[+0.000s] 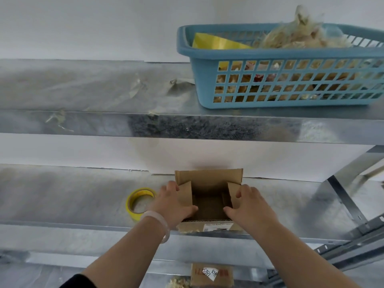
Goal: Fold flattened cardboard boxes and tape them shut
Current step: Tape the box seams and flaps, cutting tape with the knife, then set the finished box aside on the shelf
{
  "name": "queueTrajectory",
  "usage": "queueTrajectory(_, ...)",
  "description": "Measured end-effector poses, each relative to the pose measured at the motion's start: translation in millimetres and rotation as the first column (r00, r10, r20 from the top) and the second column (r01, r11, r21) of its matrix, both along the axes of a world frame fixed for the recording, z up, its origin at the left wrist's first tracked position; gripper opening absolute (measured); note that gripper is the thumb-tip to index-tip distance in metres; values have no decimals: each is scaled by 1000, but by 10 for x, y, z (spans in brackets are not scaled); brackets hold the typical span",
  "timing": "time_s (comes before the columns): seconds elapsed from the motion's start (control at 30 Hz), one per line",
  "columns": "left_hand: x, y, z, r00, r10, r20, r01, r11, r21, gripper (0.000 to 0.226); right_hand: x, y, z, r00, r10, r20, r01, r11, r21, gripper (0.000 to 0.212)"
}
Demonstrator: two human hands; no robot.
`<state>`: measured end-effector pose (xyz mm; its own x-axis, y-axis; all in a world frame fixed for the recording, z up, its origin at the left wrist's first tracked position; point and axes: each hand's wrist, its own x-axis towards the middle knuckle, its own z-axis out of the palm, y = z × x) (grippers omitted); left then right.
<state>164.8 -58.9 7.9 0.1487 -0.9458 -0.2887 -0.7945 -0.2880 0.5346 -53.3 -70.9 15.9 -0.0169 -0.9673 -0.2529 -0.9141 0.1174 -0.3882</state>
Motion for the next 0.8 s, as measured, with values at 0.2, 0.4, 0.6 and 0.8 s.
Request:
queueTrajectory(0.2, -64, 73, 136, 998, 55, -1, -55, 998, -39, 24, -133, -58, 3, 999, 17, -51, -16, 999, 28, 57)
queueTrajectory(0.4, -112, 155, 100, 994, 108, -12, -109, 990, -85, 20, -93, -203, 43, 987, 81, -135, -73, 995, 64, 68)
queueTrajectory(0.6, -31, 269, 104, 989, 144, -20, -145, 977, -155, 13, -295, -193, 175, 989, 81, -121, -90, 993, -70, 12)
queueTrajectory(0.8, 82, 571, 353, 954, 290, -76, -299, 905, -301, 26, -374, 27, 400, 989, 96, 111, -75, 980, -183, 16)
